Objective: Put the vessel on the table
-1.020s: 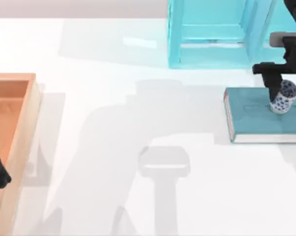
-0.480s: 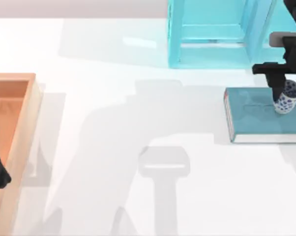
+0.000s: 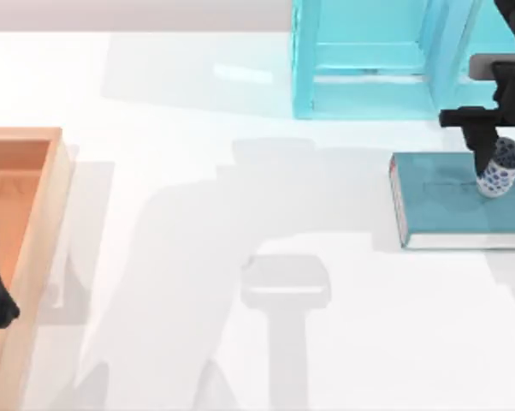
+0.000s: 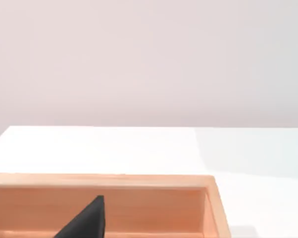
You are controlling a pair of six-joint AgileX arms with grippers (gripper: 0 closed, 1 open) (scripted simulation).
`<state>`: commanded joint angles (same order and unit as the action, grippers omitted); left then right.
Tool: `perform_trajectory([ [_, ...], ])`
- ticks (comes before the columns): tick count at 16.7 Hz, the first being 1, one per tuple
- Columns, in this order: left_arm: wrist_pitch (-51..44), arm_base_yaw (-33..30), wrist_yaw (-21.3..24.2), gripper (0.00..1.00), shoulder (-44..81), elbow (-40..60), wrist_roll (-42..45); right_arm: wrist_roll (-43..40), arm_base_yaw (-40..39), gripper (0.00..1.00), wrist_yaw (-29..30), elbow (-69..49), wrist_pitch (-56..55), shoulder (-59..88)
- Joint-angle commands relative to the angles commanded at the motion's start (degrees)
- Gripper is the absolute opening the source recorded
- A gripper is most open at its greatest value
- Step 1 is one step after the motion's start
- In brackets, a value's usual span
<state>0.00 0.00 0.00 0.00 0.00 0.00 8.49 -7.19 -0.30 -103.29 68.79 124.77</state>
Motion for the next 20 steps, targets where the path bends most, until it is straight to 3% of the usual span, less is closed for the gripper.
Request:
perform_trajectory([
  [7, 0.0, 0.0, 0.0, 1.0, 0.0, 0.0, 0.0, -0.07, 0.08, 0.0, -0.01, -8.94, 9.55, -0.66],
  [12, 0.0, 0.0, 0.0, 1.0, 0.0, 0.0, 0.0, 0.16, -0.14, 0.0, -0.03, -9.2, 9.86, -0.44],
  [20, 0.0, 0.0, 0.0, 1.0, 0.0, 0.0, 0.0, 13.77, -13.96, 0.0, 0.27, -14.66, 13.91, 0.79],
])
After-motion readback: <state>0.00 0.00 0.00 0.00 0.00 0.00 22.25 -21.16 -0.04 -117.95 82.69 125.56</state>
